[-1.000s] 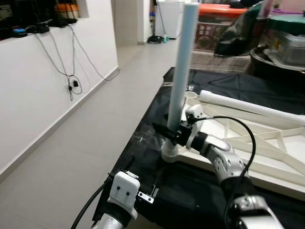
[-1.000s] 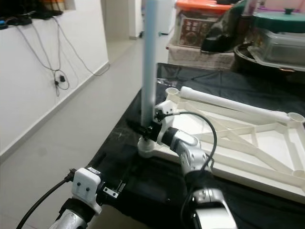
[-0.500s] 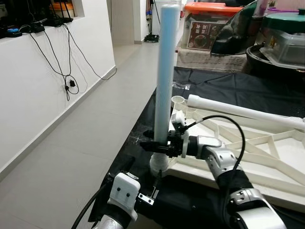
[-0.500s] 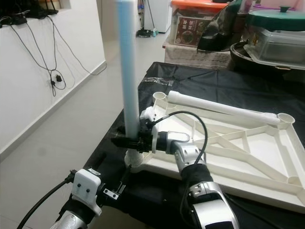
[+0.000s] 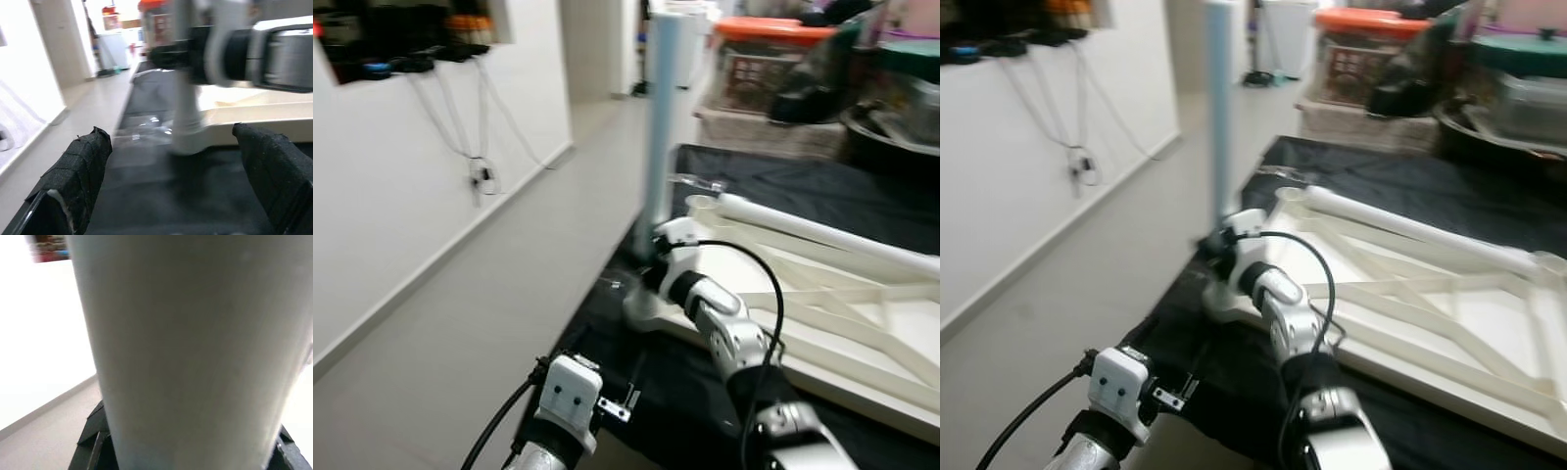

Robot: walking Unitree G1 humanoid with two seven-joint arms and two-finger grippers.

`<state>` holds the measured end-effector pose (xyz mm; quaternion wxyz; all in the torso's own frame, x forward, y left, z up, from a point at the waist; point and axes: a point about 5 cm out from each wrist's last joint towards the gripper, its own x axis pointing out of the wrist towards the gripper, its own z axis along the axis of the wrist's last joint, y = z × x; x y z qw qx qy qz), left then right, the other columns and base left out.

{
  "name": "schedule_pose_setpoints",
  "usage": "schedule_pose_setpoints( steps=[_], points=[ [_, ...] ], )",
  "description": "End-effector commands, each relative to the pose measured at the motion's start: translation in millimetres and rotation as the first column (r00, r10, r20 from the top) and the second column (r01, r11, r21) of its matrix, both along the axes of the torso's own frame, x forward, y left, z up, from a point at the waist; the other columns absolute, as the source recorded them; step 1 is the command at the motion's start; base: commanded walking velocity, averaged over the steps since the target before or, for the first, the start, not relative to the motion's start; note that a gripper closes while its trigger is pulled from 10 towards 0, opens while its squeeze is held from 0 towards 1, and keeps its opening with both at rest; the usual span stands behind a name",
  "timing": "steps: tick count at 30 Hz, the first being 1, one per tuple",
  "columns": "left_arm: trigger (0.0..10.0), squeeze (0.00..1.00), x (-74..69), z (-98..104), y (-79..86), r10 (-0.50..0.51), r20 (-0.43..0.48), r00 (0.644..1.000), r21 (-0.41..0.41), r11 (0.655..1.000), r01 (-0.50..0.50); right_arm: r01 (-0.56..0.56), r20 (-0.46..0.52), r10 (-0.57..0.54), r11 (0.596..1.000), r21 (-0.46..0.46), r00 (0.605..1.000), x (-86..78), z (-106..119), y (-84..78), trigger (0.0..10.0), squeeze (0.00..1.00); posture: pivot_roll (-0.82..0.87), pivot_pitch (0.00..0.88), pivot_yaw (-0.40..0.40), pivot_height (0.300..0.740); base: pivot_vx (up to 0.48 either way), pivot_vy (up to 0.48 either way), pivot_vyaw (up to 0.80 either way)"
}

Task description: Building children table

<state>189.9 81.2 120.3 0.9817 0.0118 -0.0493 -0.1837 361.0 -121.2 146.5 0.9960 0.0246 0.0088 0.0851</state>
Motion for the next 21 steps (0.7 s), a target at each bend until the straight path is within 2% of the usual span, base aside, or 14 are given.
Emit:
schedule_pose_setpoints(
  steps=[1, 5, 7, 8, 9, 10, 12, 13, 14, 16, 17, 19, 20, 21],
  points=[
    [10.0, 0.00, -0.3, -1.0, 2.0, 0.006, -0.001, 1.000, 0.013, 1.000, -0.006, 0.324, -0.072, -0.323, 0.946, 0.002, 0.944, -13.5, -16.1, -37.4, 0.0, 0.00, 0.08, 0.000, -0.021, 0.740, 0.000, 0.000, 0.00],
    [10.0, 0.00, -0.1, -0.8, 1.8, 0.006, 0.000, 1.000, 0.013, 1.000, -0.006, 0.409, -0.118, -0.407, 0.913, -0.005, 0.906, -21.6, -23.0, -38.4, 0.0, 0.00, 0.08, 0.000, -0.023, 0.740, 0.000, 0.000, 0.00],
    [10.0, 0.00, 0.0, -0.5, 1.6, 0.009, 0.002, 1.000, 0.014, 1.000, -0.009, 0.442, -0.178, -0.434, 0.897, 0.007, 0.883, -26.2, -30.5, -31.1, 0.0, 0.00, 0.08, 0.000, -0.023, 0.740, 0.000, 0.000, 0.00],
    [10.0, 0.00, 0.2, -0.5, 1.5, 0.009, 0.001, 1.000, 0.013, 1.000, -0.009, 0.409, -0.162, -0.401, 0.912, 0.017, 0.902, -23.8, -28.0, -25.4, 6.3, 0.00, 0.08, 0.000, -0.025, 0.740, 0.000, 0.000, 0.00],
    [10.0, 0.00, 0.2, -0.5, 1.5, 0.009, 0.001, 1.000, 0.013, 1.000, -0.009, 0.409, -0.162, -0.401, 0.912, 0.017, 0.902, -23.8, -28.0, -25.4, 6.3, 0.00, 0.08, 0.000, -0.025, 0.740, 0.000, 0.000, 0.00],
    [10.0, 0.00, 0.4, -0.5, 1.4, 0.009, 0.001, 1.000, 0.013, 1.000, -0.009, 0.396, -0.149, -0.389, 0.918, 0.018, 0.909, -22.4, -25.8, -20.9, 10.0, 0.00, 0.08, 0.000, -0.025, 0.740, 0.000, 0.000, 0.00],
    [10.0, 0.00, 0.6, -0.5, 1.3, 0.009, 0.001, 1.000, 0.013, 1.000, -0.009, 0.352, -0.129, -0.344, 0.935, 0.043, 0.930, -20.3, -22.2, -14.1, 10.0, 0.00, 0.08, 0.000, -0.025, 0.740, 0.000, 0.000, 0.00],
    [10.0, 0.00, 0.5, -0.5, 1.3, 0.009, 0.001, 1.000, 0.013, 1.000, -0.009, 0.285, -0.088, -0.278, 0.955, 0.076, 0.956, -17.9, -16.3, -6.1, 10.0, 1.00, 0.08, 0.000, -0.025, 0.740, 0.000, 0.000, 0.00],
    [10.0, 0.00, 0.5, -0.5, 1.3, 0.009, 0.001, 1.000, 0.013, 1.000, -0.009, 0.285, -0.088, -0.278, 0.955, 0.076, 0.956, -17.9, -16.3, -6.1, 10.0, 1.00, 0.08, 0.000, -0.025, 0.740, 0.000, 0.000, 0.00],
    [10.0, 0.00, 0.8, -0.4, 1.3, 0.010, 0.001, 1.000, 0.012, 1.000, -0.010, 0.181, -0.032, -0.178, 0.975, 0.132, 0.984, -14.6, -8.1, 4.9, 10.0, 1.00, 0.08, 0.000, -0.027, 0.740, 0.000, 0.000, 0.00],
    [10.0, 0.00, 1.0, -0.3, 1.3, 0.010, 0.001, 1.000, 0.012, 1.000, -0.010, 0.140, -0.008, -0.141, 0.979, 0.145, 0.990, -13.5, -4.4, 8.5, 10.0, 0.33, 0.08, 0.000, -0.027, 0.740, 0.000, 0.000, 0.00],
    [10.0, 0.00, 1.0, -0.3, 1.3, 0.010, 0.001, 1.000, 0.012, 1.000, -0.010, 0.140, -0.008, -0.141, 0.979, 0.145, 0.990, -13.5, -4.4, 8.5, 10.0, 0.33, 0.08, 0.000, -0.027, 0.740, 0.000, 0.000, 0.00],
    [10.0, 0.00, 1.1, -0.2, 1.2, 0.010, 0.001, 1.000, 0.012, 1.000, -0.010, 0.084, 0.006, -0.086, 0.982, 0.171, 0.996, -12.2, -1.6, 12.4, 10.0, 0.33, 0.08, 0.000, -0.027, 0.740, 0.000, 0.000, 0.00],
    [10.0, 0.00, 1.1, -0.2, 1.2, 0.011, 0.001, 1.000, 0.012, 1.000, -0.011, -0.012, 0.032, 0.006, 0.984, 0.179, 0.999, -10.5, 2.0, 16.7, 10.0, 0.00, 0.08, 0.000, -0.027, 0.740, 0.000, 0.000, 0.00]
  ],
)
